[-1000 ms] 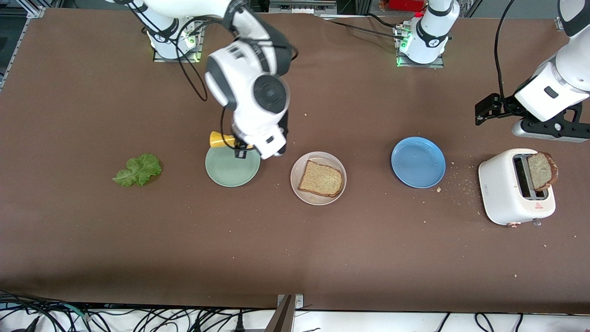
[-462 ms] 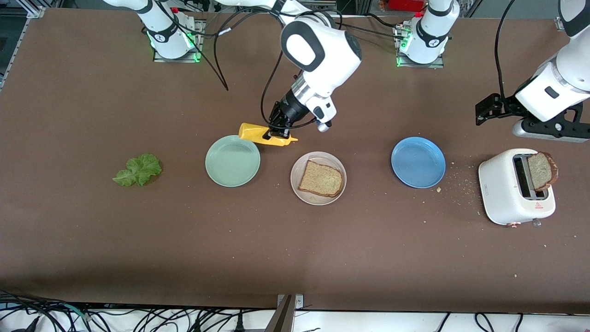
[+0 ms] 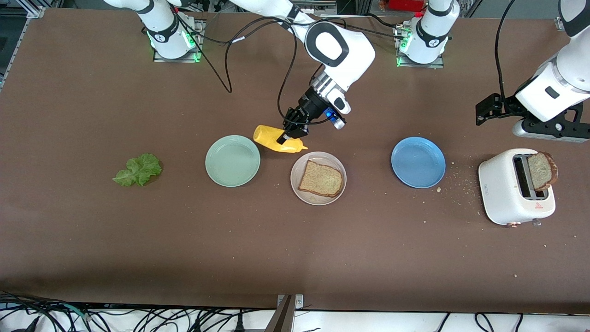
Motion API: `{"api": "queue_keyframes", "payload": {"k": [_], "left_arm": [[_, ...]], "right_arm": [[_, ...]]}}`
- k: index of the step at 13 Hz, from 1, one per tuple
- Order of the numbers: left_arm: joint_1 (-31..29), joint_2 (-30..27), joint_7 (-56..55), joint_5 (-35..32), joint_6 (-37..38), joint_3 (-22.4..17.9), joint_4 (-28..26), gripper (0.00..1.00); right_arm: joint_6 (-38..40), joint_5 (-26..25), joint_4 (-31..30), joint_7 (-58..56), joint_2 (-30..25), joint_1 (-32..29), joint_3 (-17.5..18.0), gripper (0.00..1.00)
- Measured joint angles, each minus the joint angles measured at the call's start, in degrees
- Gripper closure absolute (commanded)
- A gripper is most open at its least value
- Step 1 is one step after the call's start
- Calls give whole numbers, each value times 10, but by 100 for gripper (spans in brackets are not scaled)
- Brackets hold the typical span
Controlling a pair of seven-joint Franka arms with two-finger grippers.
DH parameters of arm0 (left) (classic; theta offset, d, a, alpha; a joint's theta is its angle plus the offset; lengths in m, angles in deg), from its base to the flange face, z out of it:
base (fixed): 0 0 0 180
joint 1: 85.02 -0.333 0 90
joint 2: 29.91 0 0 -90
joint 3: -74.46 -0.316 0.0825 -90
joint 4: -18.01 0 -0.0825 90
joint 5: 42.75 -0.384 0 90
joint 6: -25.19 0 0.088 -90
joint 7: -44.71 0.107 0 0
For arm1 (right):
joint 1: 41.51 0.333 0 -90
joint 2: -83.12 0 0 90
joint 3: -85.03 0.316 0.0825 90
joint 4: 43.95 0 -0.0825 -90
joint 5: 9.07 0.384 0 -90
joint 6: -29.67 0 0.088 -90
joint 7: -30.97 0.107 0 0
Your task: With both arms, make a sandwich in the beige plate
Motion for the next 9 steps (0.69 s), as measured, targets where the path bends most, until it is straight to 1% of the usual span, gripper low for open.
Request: {"api": "queue_keyframes", "payload": {"k": [3,6,9], "left_arm": [[0,0,0,0,0,0,0,0],[0,0,0,0,0,0,0,0],[0,0,0,0,0,0,0,0]], "right_arm": [[-23,-5,0,4,9,1,-10,100],[-68,-24,0,4,21,-3,-39,100],[-103,-29,0,4,35,-5,-64,100]]}}
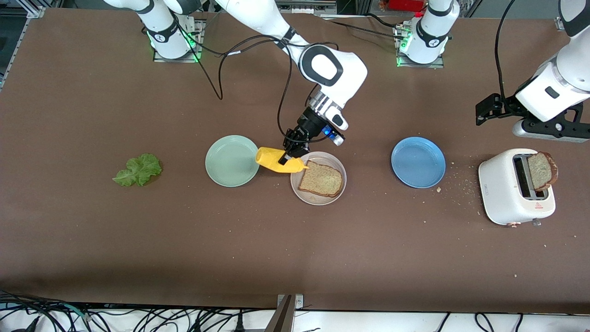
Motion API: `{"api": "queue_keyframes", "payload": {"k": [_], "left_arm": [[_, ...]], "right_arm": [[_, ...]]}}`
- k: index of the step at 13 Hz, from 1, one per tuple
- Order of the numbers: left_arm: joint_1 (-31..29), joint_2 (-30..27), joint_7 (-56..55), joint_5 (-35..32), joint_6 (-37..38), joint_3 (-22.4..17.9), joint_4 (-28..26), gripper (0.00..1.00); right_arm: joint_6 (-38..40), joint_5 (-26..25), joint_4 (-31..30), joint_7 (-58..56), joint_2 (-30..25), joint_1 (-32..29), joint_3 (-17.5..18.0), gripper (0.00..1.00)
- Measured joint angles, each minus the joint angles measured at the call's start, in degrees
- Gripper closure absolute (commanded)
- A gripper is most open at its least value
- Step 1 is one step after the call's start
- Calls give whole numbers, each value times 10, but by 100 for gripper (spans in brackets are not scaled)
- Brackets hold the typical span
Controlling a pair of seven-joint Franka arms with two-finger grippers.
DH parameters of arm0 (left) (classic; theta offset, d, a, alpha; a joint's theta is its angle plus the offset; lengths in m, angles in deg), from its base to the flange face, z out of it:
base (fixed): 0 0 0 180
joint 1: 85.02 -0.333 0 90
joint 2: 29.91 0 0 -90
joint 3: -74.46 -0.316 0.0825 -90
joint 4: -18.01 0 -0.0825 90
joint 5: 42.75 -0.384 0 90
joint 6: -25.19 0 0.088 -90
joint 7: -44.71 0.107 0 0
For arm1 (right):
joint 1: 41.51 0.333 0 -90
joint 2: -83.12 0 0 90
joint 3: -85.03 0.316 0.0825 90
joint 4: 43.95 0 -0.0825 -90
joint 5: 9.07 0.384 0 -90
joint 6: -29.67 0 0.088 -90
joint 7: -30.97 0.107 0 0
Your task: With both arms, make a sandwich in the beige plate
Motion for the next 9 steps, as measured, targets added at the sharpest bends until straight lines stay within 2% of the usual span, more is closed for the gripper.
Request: {"api": "queue_keyframes", "payload": {"k": [6,8,9], "left_arm": [[0,0,0,0,0,0,0,0],[0,0,0,0,0,0,0,0],[0,0,0,0,0,0,0,0]], "right_arm": [[-18,5,2,5,1,6,-2,100],[-19,37,5,19,-1,6,0,100],[-19,68,13,22,-2,5,-2,100]]}}
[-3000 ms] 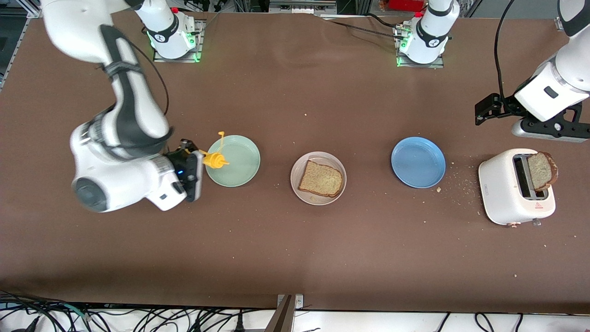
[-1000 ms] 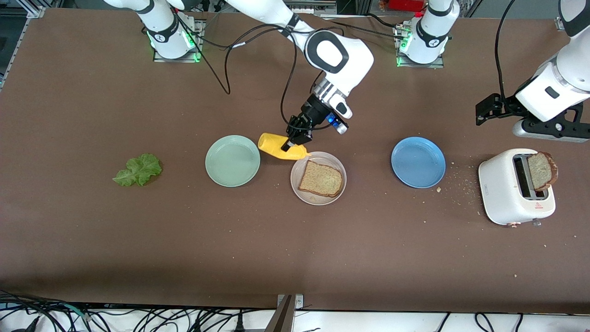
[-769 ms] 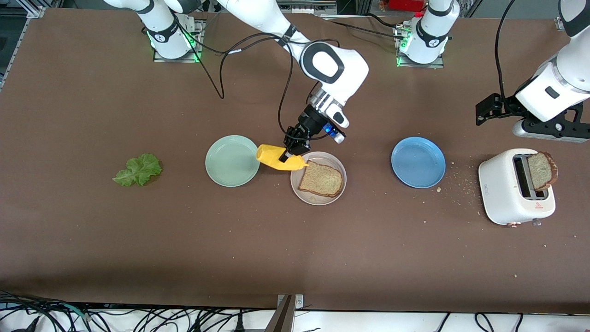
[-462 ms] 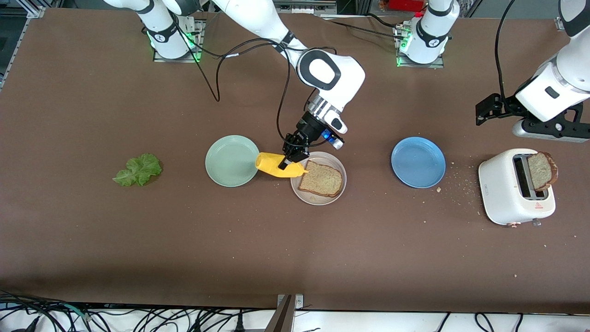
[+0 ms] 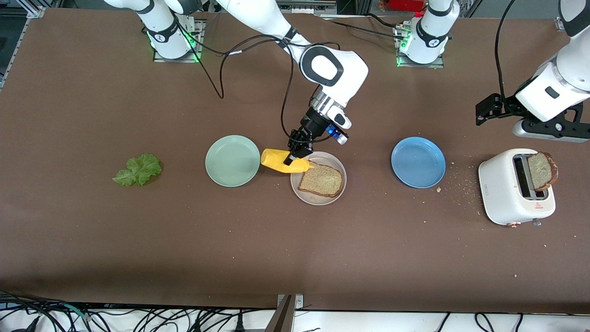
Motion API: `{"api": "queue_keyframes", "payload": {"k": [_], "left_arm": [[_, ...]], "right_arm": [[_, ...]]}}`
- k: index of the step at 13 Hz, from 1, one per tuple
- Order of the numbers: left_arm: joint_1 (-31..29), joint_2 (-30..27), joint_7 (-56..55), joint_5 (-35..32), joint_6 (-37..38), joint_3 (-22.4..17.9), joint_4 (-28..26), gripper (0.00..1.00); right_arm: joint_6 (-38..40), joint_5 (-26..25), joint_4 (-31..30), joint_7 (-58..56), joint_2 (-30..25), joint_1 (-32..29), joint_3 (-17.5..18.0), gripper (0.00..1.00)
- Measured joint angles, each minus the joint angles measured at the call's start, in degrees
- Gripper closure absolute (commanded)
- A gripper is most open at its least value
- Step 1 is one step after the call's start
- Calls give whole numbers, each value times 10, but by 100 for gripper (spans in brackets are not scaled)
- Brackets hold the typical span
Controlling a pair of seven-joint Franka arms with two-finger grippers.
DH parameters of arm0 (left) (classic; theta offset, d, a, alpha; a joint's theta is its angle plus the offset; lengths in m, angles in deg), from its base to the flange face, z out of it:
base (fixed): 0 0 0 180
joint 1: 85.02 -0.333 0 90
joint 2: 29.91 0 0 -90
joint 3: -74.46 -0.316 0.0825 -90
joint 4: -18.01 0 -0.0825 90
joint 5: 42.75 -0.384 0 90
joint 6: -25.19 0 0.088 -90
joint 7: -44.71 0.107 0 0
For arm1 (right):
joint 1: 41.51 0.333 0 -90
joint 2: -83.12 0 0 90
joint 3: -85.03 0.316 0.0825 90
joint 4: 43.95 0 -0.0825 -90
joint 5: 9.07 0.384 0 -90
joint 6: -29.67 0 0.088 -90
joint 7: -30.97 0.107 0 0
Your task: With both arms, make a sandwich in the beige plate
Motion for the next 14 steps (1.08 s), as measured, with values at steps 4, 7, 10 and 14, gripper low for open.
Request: {"api": "queue_keyframes", "payload": {"k": [4,7,10,14], "left_arm": [[0,0,0,0,0,0,0,0],[0,0,0,0,0,0,0,0],[0,0,0,0,0,0,0,0],[0,0,0,0,0,0,0,0]], "right_arm": [[-7,152,51,0,-17,-36,-4,100],[-18,273,61,-4,-47,-86,-5,100],[-18,445,63,-11,-80,-152,-7,100],[15,726,63,-41,-95,-262,-8,100]]}}
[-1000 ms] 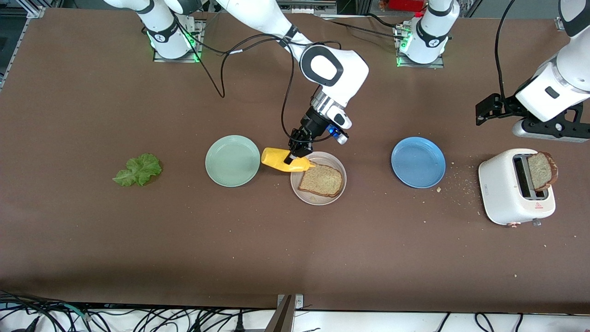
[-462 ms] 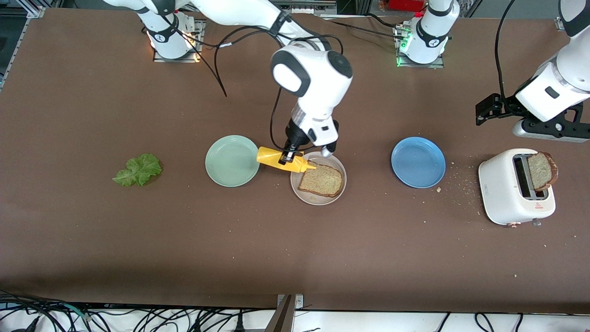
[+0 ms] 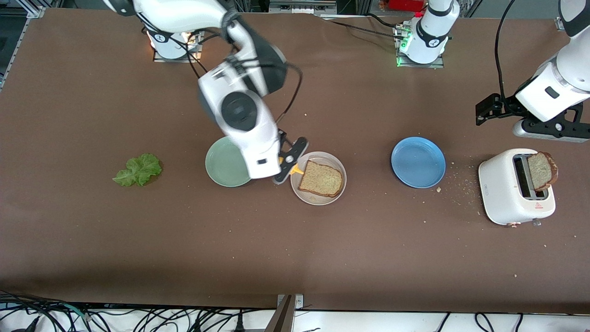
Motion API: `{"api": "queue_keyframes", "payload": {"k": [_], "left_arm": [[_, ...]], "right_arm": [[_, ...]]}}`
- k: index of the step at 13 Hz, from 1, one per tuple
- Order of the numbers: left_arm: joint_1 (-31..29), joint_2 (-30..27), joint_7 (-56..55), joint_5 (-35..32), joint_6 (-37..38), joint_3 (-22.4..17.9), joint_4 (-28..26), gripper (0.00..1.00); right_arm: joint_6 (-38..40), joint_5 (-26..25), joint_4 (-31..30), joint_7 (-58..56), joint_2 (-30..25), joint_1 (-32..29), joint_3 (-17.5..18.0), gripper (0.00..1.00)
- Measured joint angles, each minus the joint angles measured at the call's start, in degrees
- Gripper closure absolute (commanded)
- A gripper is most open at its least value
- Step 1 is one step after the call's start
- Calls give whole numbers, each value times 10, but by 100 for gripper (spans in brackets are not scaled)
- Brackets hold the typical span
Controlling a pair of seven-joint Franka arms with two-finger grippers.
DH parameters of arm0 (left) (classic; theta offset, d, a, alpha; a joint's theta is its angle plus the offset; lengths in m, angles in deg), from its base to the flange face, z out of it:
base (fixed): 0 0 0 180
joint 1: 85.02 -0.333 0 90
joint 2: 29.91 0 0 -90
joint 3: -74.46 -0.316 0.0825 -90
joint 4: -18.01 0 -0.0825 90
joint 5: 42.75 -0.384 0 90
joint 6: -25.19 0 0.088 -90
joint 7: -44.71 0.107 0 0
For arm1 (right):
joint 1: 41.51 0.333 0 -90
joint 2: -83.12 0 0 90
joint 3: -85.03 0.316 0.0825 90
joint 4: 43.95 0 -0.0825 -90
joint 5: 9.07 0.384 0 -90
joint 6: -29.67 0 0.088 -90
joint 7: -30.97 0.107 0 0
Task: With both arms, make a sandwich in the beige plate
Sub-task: 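Carry the yellow bottle back and set it beside the mint plate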
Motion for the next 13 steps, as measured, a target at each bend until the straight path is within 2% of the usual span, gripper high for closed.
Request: {"api": "queue_keyframes", "payload": {"k": [3,5,10,13], "left_arm": [[0,0,0,0,0,0,0,0],[0,0,0,0,0,0,0,0],[0,0,0,0,0,0,0,0],[0,0,0,0,0,0,0,0]], "right_arm": [[38,163,-1,-42,0,-70,1,100],[67,250,-2,-100,1,-118,2,100],[178,355,-23,-298,5,-219,2,100],[225,383,-45,-458,25,-274,2,100]]}}
